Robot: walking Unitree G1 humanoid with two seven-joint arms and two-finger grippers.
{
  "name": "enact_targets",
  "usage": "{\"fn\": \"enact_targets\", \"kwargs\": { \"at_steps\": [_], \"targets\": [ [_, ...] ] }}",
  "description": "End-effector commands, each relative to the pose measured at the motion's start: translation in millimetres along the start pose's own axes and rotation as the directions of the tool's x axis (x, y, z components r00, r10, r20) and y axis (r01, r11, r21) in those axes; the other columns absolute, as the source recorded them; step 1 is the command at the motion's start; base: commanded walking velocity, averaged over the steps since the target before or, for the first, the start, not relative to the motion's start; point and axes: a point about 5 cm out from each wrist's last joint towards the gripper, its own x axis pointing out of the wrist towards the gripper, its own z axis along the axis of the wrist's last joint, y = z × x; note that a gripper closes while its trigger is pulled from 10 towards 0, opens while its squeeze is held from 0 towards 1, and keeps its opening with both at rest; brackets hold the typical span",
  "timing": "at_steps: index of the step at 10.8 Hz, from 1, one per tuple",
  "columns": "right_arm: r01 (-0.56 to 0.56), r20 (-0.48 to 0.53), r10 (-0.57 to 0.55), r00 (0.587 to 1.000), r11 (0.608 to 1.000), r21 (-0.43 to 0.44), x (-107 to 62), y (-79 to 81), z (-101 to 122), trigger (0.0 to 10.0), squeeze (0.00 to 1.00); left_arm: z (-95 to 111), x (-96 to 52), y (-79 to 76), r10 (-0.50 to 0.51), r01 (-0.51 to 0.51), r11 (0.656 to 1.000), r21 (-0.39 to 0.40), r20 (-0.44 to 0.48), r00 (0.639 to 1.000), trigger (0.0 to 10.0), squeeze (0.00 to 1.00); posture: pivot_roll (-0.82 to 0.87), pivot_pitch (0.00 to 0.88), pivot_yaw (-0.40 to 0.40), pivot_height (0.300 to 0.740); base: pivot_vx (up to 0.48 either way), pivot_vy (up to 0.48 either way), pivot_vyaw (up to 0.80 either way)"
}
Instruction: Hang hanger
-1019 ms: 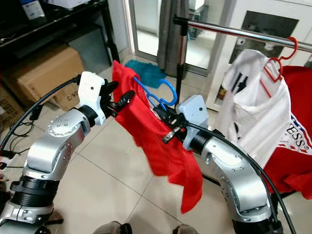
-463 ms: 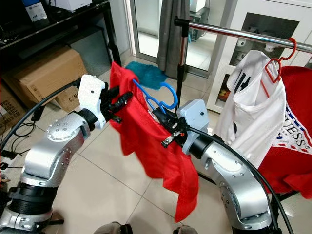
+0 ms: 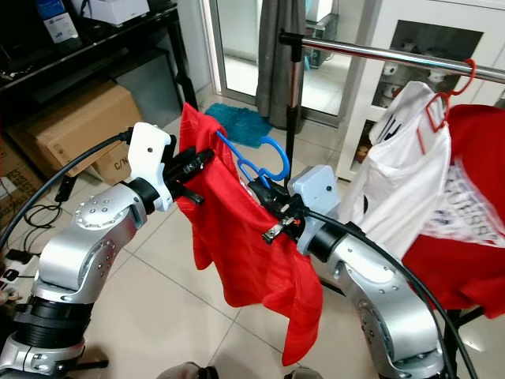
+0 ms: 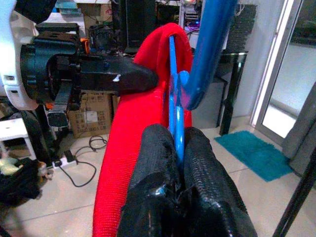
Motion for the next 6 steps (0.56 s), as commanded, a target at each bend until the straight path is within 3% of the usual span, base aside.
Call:
{"fn": "enact_targets", "kwargs": {
  "at_steps": [1, 4, 6],
  "targets": [
    [0.004, 0.051, -0.002, 0.999, 0.999, -0.032, -2.1, 0.7, 12.0, 0.0, 0.0, 0.9, -4.2, 5.9, 0.017, -0.017, 1.0, 0.007, 0.0, 1.0, 0.0, 0.0, -0.14, 0.061, 0.118, 0.74, 0.0, 0.0, 0.0],
    [0.023, -0.021, -0.025, 0.999, 0.996, -0.087, -1.4, -5.7, 6.9, 0.0, 0.0, 7.4, -11.2, 16.1, 0.055, -0.055, 0.998, -0.004, 0.038, 0.998, 0.0, 0.0, -0.15, 0.049, 0.101, 0.74, 0.0, 0.0, 0.0],
    [-0.014, -0.151, -0.013, 0.988, 0.984, -0.177, 1.6, -14.2, -7.9, 0.0, 0.0, 19.5, -16.6, 28.8, 0.105, -0.106, 0.994, 0.012, 0.083, 0.991, 0.0, 0.0, -0.13, 0.032, 0.077, 0.74, 0.0, 0.0, 0.0]
  ]
}}
